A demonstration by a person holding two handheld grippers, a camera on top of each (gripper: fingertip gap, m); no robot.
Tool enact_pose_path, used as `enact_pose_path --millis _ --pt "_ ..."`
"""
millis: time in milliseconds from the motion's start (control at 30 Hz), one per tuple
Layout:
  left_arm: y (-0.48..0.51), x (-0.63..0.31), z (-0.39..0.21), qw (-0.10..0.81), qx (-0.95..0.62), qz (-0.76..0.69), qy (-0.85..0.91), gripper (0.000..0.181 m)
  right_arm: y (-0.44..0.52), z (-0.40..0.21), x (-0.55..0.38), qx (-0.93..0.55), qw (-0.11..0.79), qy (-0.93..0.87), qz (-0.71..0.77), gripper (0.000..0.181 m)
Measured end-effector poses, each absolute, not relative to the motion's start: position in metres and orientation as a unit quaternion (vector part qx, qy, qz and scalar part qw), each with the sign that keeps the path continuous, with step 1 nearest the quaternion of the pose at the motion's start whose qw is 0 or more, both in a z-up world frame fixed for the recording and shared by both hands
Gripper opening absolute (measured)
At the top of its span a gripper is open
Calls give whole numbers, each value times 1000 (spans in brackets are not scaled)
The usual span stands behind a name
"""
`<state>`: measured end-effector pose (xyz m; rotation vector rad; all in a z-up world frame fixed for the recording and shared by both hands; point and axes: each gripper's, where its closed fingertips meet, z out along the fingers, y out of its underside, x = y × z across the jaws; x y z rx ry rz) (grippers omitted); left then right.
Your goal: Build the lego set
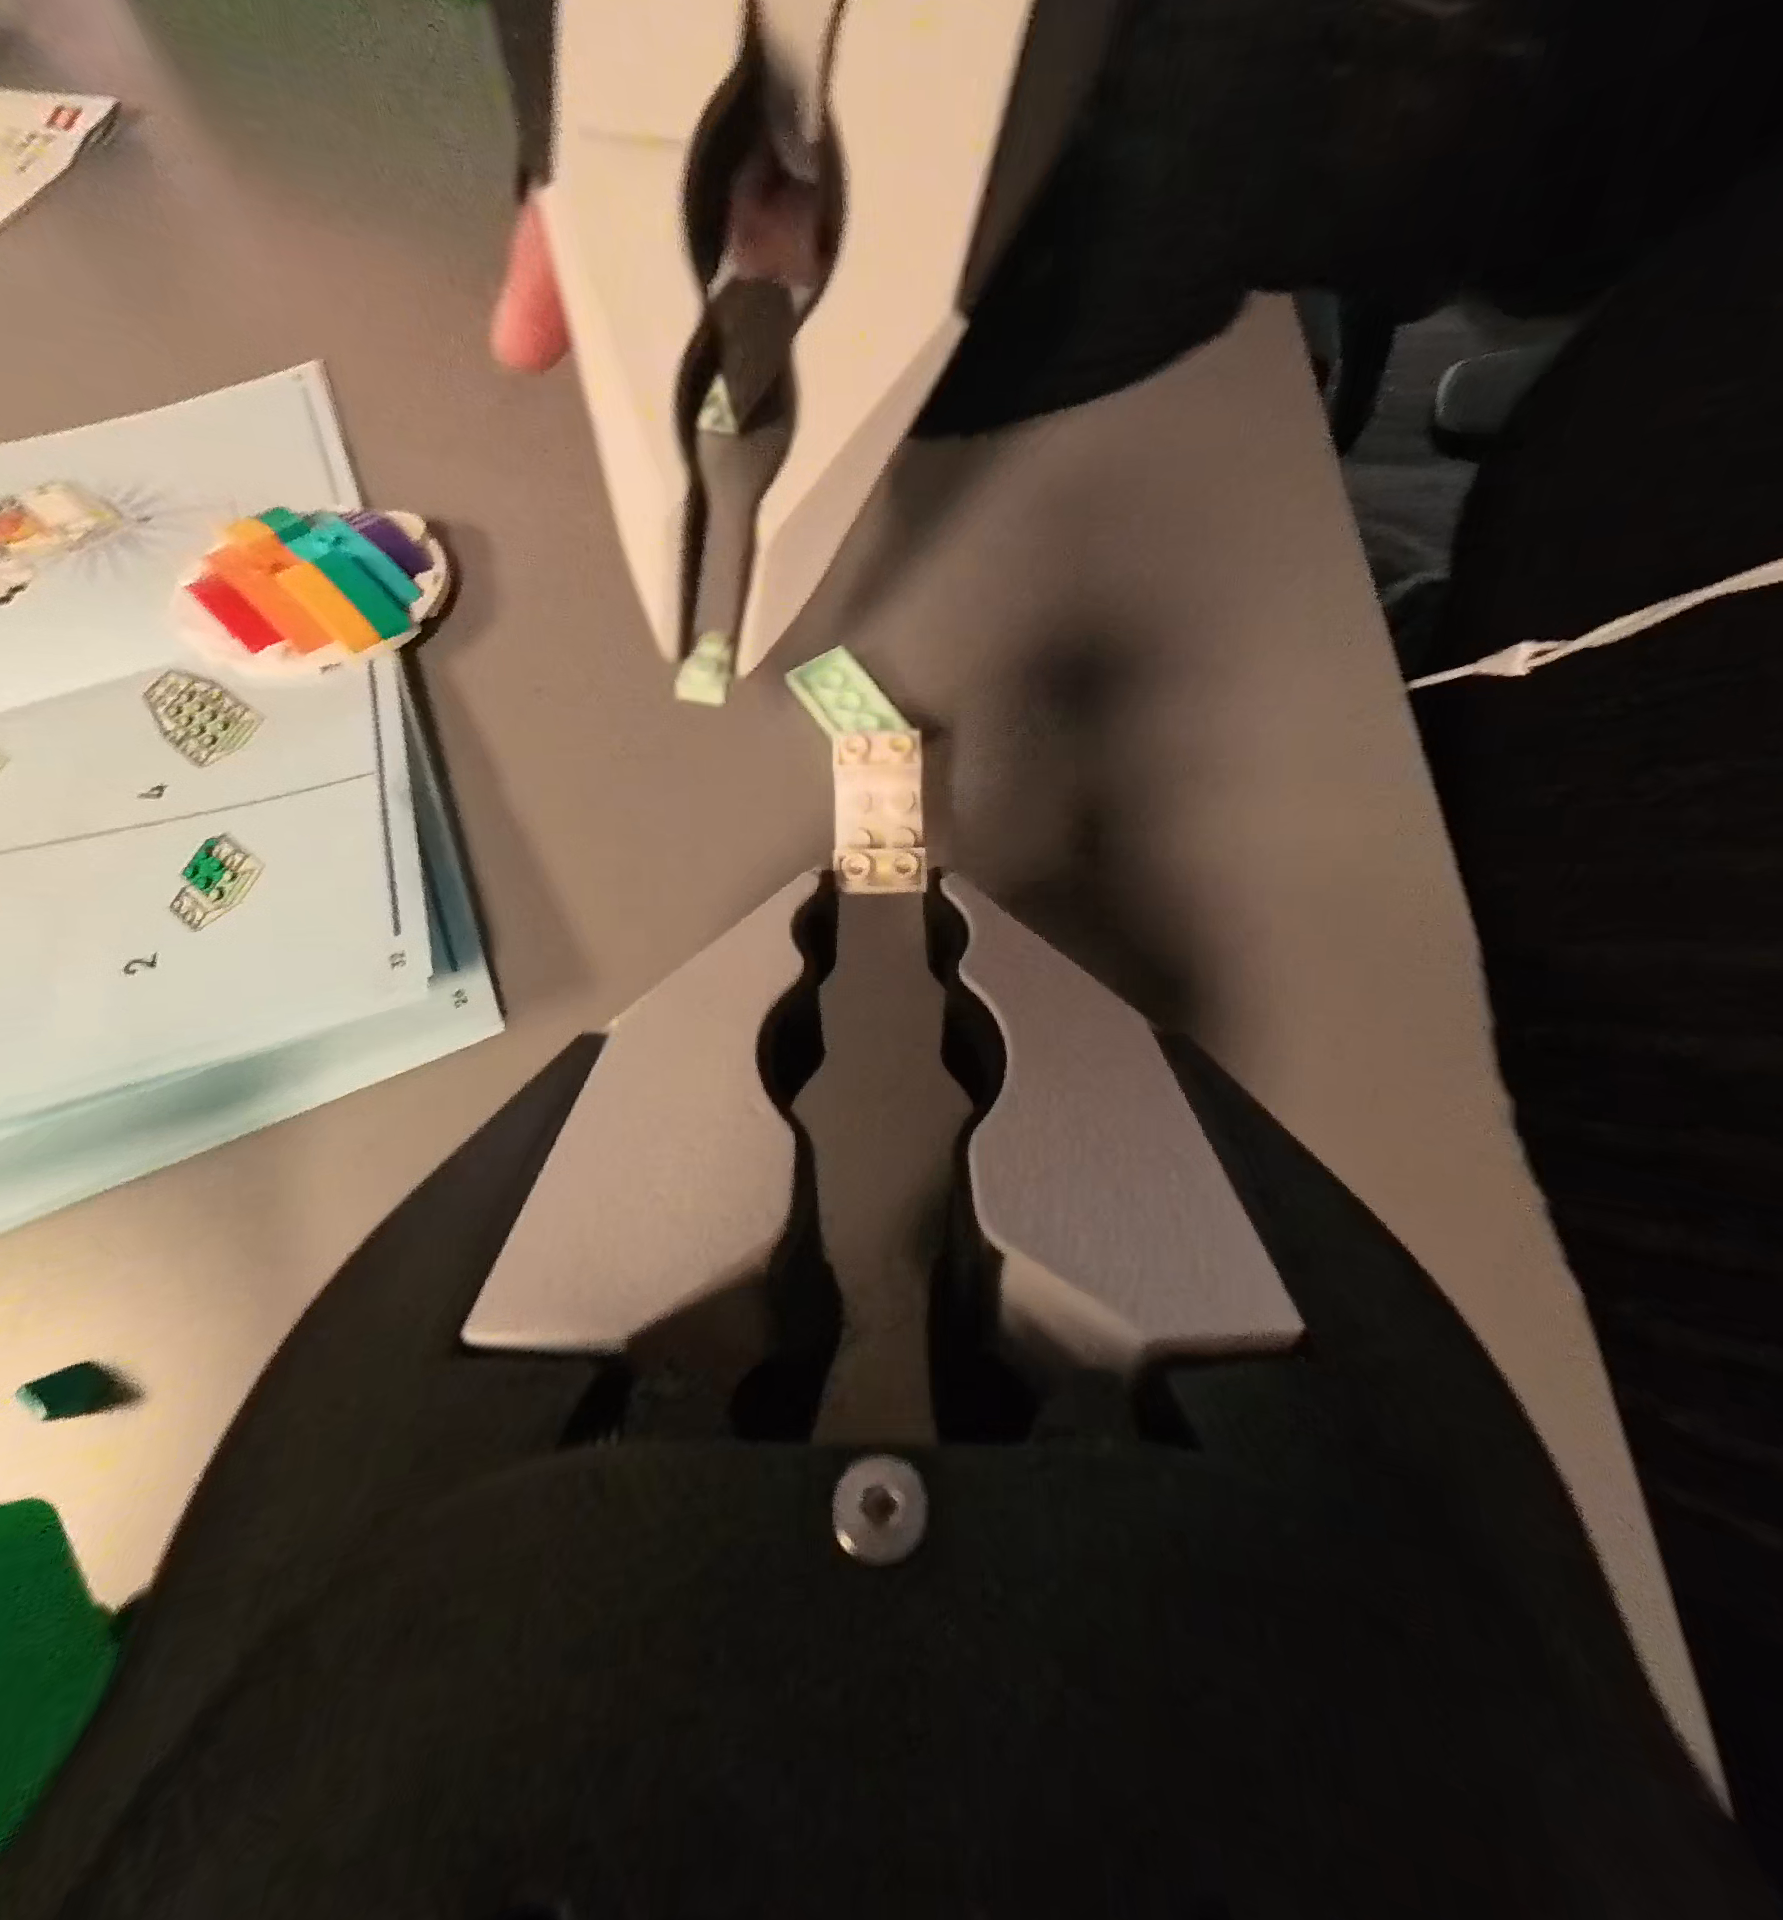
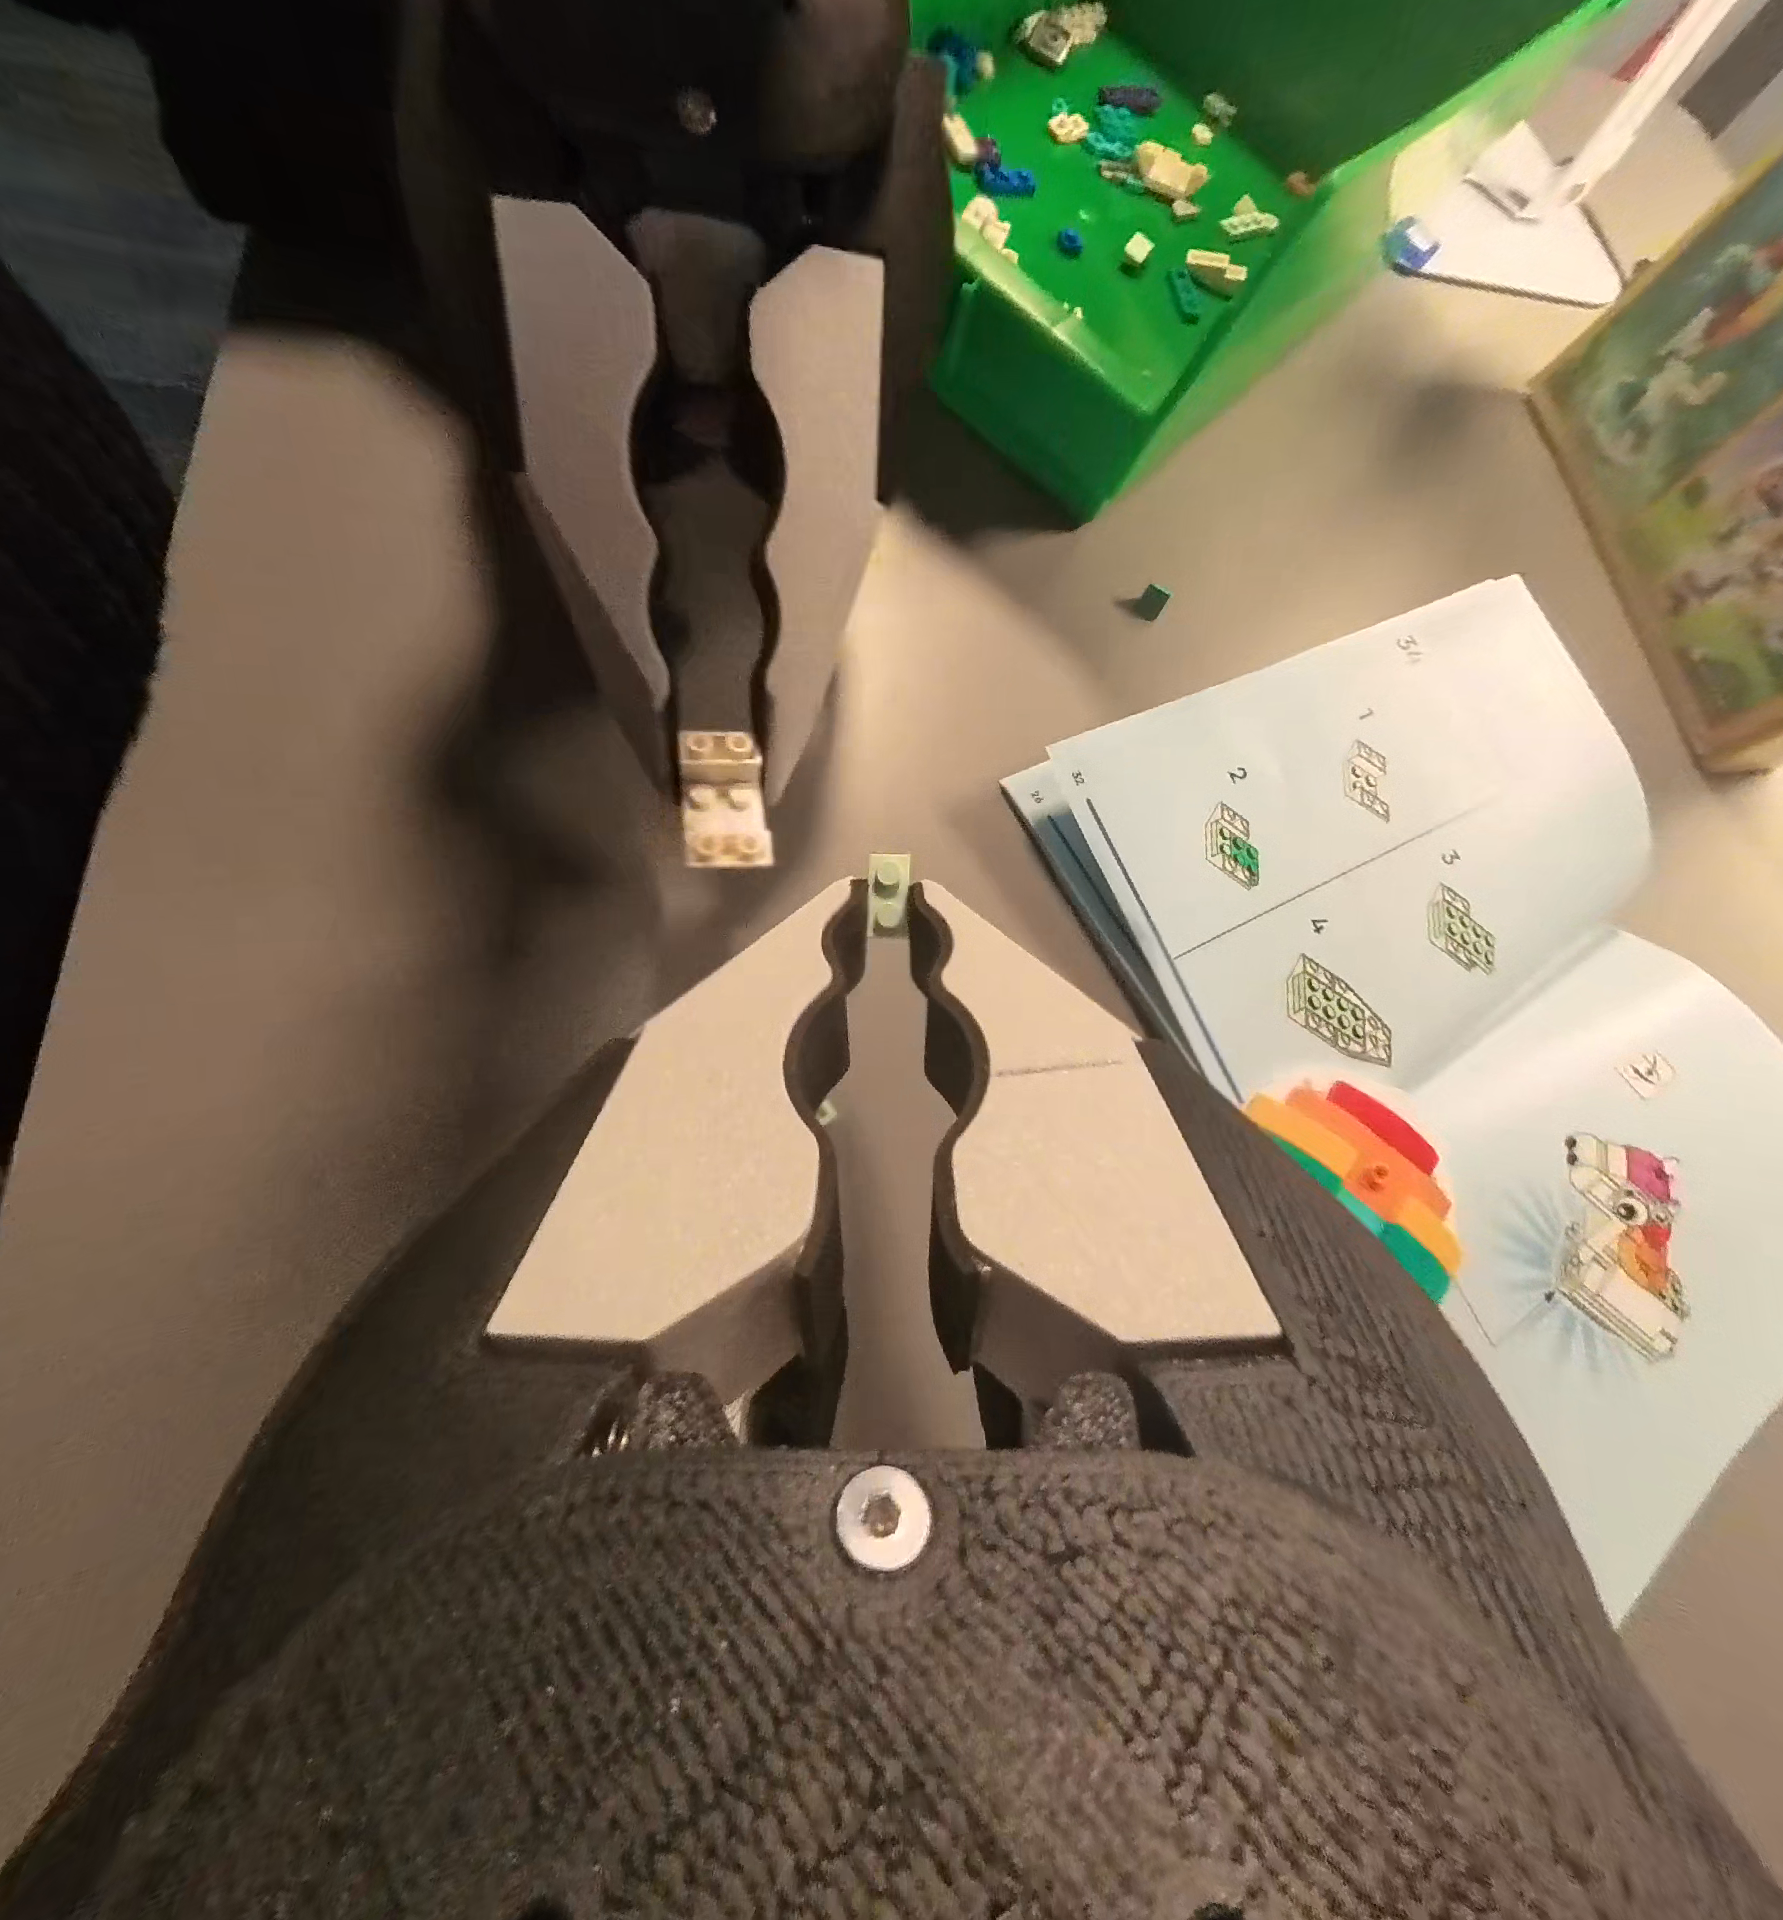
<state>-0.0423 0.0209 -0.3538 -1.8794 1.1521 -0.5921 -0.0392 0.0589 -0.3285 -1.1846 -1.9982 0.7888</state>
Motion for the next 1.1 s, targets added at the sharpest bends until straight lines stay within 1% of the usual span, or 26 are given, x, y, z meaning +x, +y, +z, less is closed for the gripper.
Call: enact_pose_path --millis 33,333,1100 --pt "23 -44 -354 417 -753 -233 453 15 57 -328 -38 -455 340 -765 303 6" --pt "31 -51 -359 409 -776 -224 426 15 38 -323 -45 -438 337 -776 304 5" --pt "29 -50 -364 395 -781 -218 432 15 28 -349 -54 -405 276 -845 216 6"
